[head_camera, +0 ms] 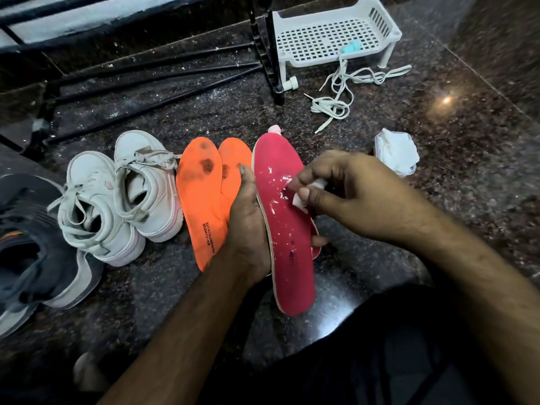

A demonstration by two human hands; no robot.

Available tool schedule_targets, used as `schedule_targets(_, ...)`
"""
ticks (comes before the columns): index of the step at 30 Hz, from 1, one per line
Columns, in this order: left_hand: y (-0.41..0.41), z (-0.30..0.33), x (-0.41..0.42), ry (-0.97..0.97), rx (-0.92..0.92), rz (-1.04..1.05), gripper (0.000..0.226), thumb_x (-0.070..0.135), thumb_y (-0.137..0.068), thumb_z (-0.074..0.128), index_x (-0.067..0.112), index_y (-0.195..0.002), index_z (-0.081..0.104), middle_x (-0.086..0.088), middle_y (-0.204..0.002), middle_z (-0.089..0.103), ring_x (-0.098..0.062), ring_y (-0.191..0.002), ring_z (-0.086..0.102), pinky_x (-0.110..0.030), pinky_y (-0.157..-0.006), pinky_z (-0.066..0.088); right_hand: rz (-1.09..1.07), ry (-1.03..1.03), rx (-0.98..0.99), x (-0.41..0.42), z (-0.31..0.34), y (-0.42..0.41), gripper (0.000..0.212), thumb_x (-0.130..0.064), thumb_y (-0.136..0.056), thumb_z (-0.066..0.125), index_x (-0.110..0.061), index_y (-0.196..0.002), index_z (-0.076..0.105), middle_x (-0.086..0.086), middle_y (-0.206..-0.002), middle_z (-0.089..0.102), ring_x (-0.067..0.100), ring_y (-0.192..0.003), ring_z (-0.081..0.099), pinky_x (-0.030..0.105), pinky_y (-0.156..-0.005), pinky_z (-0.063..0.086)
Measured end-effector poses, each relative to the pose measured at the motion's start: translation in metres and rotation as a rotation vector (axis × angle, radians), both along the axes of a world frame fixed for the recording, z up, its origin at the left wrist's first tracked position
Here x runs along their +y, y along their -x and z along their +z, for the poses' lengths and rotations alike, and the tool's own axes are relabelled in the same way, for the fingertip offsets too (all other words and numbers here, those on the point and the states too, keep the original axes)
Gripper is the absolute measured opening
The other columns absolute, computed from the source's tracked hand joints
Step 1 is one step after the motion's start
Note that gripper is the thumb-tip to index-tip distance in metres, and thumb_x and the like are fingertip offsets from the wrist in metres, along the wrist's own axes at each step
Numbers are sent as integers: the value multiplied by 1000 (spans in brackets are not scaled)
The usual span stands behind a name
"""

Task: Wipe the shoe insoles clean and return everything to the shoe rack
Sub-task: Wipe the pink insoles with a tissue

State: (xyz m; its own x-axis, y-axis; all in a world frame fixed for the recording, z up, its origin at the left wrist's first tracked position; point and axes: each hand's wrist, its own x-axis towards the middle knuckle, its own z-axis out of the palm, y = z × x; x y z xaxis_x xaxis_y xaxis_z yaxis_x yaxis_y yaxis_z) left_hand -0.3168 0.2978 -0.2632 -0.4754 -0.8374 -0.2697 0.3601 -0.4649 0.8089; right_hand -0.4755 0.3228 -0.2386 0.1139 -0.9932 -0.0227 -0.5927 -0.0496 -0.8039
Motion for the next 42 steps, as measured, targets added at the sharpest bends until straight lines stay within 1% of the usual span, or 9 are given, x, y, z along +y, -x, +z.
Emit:
schedule_targets(4,-2,-21,-7,-316,95,-134,95,86,-87,12,15,-127,59,-17,-115,65,-33,-89,62,-48,-69,52,42,-52,-89,1,-1,-4,40,-9,-84,72,-31,-116,63,-8,-106,67,14,-89,70,43,-80,60)
schedule_targets(9,3,-12,-1,-345,217,-131,99,82,-89,13,9,-96,80,-17,-97,74,-28,-84,73,-40,-73,59,155,-93,-103,6,5,-12,30,-8,-82,78,-22,-107,67,-4,-98,68,14,-80,68,36,-73,59)
schedule_targets(15,2,-20,-1,-362,212,-109,81,76,-91,25,12,-98,75,-13,-92,70,-26,-86,67,-40,-81,54,186,49,230,5,7,-22,22,-15,-75,78,-24,-93,68,-17,-76,60,-10,-66,54,7,-63,40)
schedule_targets(20,2,-21,-1,-326,206,-193,87,81,-90,17,12,-125,59,-15,-97,68,-31,-77,68,-45,-62,58,-23,116,398,3,3,-17,21,-31,-76,72,-35,-95,64,-14,-87,64,1,-75,58,34,-72,54)
schedule_targets(26,-1,-19,-1,-310,155,-242,92,83,-87,14,17,-119,68,-18,-99,68,-31,-75,71,-50,-56,58,-210,124,-13,-3,9,1,18,-28,-76,85,-24,-87,72,-13,-67,62,0,-49,51,12,-46,39)
schedule_targets(31,0,-19,0,-355,159,-230,88,82,-88,16,17,-106,73,-12,-92,72,-31,-66,69,-45,-54,58,141,78,153,3,6,-15,17,-31,-79,79,-29,-94,71,-16,-78,62,2,-68,56,25,-63,48)
schedule_targets(35,2,-17,4,-329,123,-294,91,79,-90,11,11,-125,59,-14,-91,72,-29,-64,72,-47,-49,57,-45,203,422,-5,3,-7,19,-31,-77,71,-34,-96,65,-15,-89,58,3,-78,54,34,-71,52)
schedule_targets(39,3,-15,8,-297,123,-334,98,80,-91,12,3,-142,46,-27,-117,55,-32,-77,72,-50,-55,58,-203,197,111,-8,8,12,15,-22,-78,80,-26,-87,68,-11,-80,63,2,-56,52,20,-56,40)
schedule_targets(42,2,-16,7,-327,126,-336,90,77,-93,12,8,-132,53,-19,-96,68,-29,-64,71,-48,-50,57,52,61,59,-1,12,7,16,-21,-77,83,-26,-89,73,-13,-78,63,3,-62,55,18,-58,41)
